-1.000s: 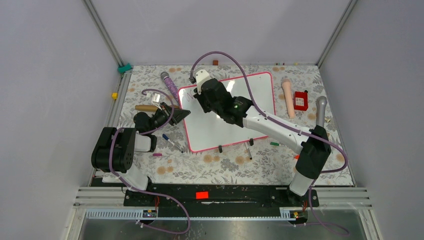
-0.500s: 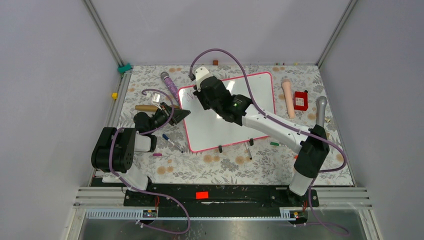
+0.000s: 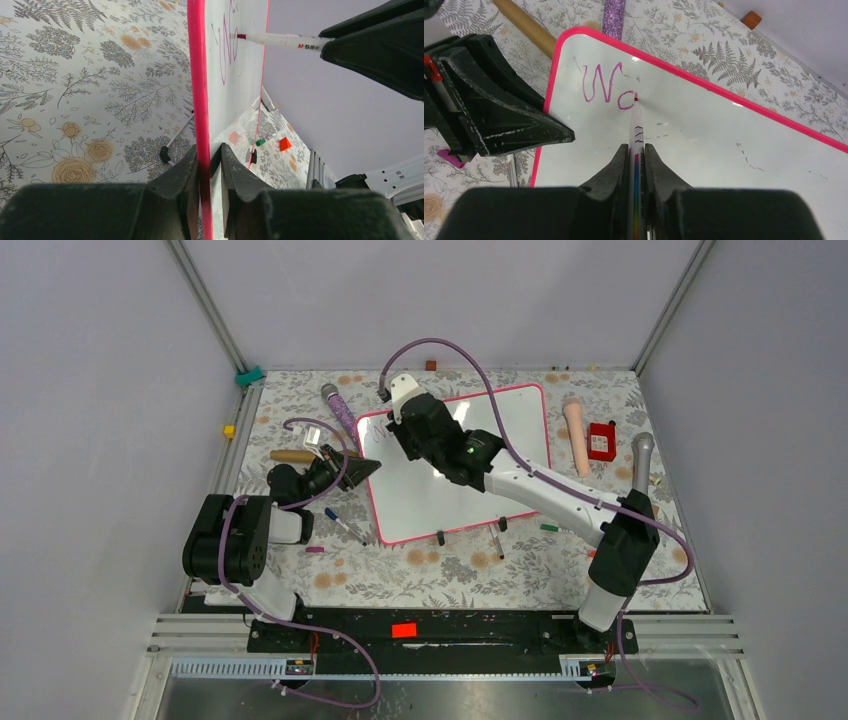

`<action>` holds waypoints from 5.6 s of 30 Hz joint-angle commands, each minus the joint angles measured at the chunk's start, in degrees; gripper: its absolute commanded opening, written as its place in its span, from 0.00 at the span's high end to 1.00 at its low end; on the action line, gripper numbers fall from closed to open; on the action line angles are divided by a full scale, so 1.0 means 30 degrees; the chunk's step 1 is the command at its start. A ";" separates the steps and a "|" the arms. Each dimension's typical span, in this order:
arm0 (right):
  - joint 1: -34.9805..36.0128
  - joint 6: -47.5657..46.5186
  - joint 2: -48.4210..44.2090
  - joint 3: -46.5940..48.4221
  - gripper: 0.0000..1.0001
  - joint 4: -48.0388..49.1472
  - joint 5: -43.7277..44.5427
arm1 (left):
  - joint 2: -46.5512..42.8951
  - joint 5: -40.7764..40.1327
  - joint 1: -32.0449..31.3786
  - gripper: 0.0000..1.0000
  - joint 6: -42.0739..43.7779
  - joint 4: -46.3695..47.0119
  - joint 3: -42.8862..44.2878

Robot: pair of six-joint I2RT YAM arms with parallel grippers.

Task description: Write a sentence on the whiteboard

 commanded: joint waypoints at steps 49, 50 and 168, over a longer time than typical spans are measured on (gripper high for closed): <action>-0.0693 0.0000 -0.0975 0.0436 1.00 -0.0274 -0.0191 | -0.0368 0.0280 -0.0281 1.00 0.1671 0.0653 0.0066; -0.0700 0.0008 -0.0942 0.0438 1.00 -0.0271 -0.0189 | -0.0368 0.0268 -0.0279 1.00 0.1671 0.0641 0.0070; -0.1763 0.0431 -0.1334 -0.0623 1.00 -0.0676 -0.0803 | -0.0556 0.0272 -0.0257 1.00 0.1935 0.0317 0.0066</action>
